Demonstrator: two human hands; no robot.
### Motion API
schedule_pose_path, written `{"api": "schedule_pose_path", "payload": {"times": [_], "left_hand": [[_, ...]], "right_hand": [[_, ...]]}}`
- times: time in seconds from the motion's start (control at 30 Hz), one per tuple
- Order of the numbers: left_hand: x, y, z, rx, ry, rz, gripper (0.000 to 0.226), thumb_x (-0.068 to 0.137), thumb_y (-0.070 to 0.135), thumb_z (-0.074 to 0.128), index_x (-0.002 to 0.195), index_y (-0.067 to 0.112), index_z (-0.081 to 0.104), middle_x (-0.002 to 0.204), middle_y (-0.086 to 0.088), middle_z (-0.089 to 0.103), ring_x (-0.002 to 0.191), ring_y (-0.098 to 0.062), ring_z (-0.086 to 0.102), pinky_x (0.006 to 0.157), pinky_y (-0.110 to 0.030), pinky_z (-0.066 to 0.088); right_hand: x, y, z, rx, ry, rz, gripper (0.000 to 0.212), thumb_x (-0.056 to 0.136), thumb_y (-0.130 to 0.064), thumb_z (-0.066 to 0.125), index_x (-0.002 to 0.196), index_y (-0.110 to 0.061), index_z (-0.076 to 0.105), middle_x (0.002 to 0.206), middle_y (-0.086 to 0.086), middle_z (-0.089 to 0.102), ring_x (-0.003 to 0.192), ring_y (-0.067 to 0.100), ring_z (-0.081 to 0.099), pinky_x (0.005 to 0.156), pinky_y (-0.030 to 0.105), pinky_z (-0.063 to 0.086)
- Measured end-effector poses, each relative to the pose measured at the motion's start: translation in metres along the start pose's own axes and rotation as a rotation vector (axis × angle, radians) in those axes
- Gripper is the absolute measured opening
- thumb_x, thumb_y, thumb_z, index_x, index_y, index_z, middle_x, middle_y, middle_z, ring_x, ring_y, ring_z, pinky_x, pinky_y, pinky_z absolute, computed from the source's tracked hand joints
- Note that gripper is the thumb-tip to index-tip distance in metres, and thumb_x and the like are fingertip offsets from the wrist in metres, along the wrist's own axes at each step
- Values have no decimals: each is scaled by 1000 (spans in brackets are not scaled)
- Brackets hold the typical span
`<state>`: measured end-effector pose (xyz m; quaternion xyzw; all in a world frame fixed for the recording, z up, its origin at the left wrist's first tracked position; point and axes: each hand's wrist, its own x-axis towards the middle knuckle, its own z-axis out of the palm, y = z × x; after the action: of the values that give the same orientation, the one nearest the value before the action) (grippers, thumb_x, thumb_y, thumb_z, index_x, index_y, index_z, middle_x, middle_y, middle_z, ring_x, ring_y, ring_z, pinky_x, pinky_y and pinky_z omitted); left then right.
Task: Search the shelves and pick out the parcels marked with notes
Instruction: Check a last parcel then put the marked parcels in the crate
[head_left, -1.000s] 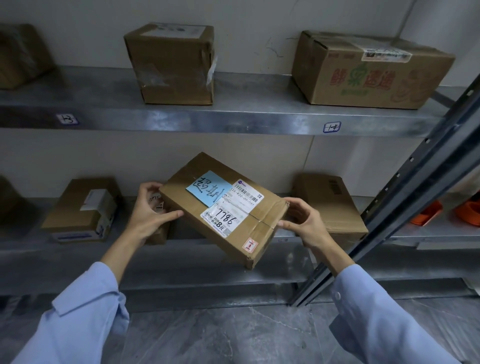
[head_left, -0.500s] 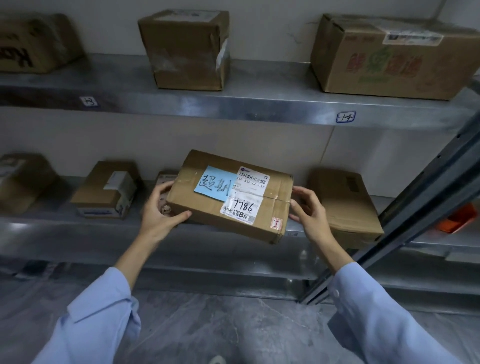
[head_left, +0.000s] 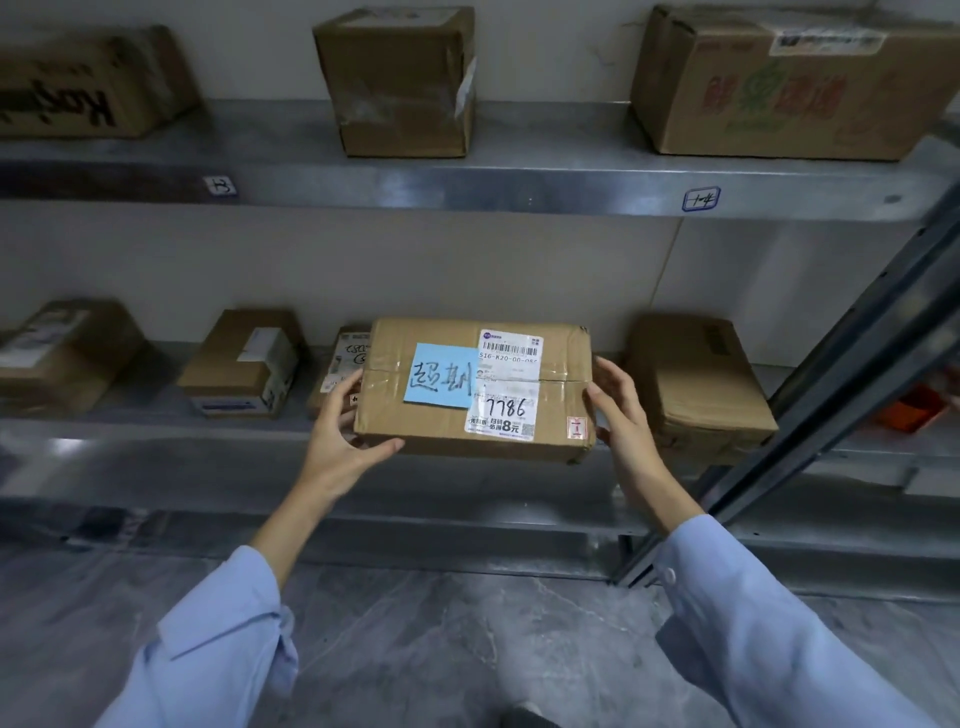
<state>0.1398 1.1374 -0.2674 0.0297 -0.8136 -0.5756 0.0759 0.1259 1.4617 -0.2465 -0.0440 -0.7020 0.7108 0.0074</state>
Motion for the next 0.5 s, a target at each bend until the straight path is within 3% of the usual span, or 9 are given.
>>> {"api": "schedule_pose_path", "payload": {"times": [0.1,0.2,0.33,0.5], "left_hand": [[-6,-4,-7,20,-19,16,98,68,0,84,145,31,34,138,15,39,127,-17,46,81,-16,47],[-12,-8,-19,14,-62,41,97,68,1,85,143,36,34,139,15,37,128,-17,44,87,-22,47],[-16,-11,-36,1,-190,125,94,67,3,86,142,31,36,146,5,41,131,-15,44,105,-37,43],[-34,-14,-41,5,-380,190,92,68,4,85,140,31,35,147,1,41,132,-17,43,105,-37,40]], "right_hand": [[-17,1,9,12,12,8,41,101,-25,49,142,-24,44,134,-6,56,112,3,59,74,13,52],[-41,2,20,45,57,-18,45,99,-23,53,143,-26,43,137,-5,56,121,14,58,87,22,55],[-87,2,37,34,93,-5,54,98,-36,55,147,-43,34,145,-12,48,127,10,52,102,31,47],[-162,17,55,82,275,23,65,99,-27,55,152,-40,19,125,-30,47,103,-16,57,81,12,50]]}}
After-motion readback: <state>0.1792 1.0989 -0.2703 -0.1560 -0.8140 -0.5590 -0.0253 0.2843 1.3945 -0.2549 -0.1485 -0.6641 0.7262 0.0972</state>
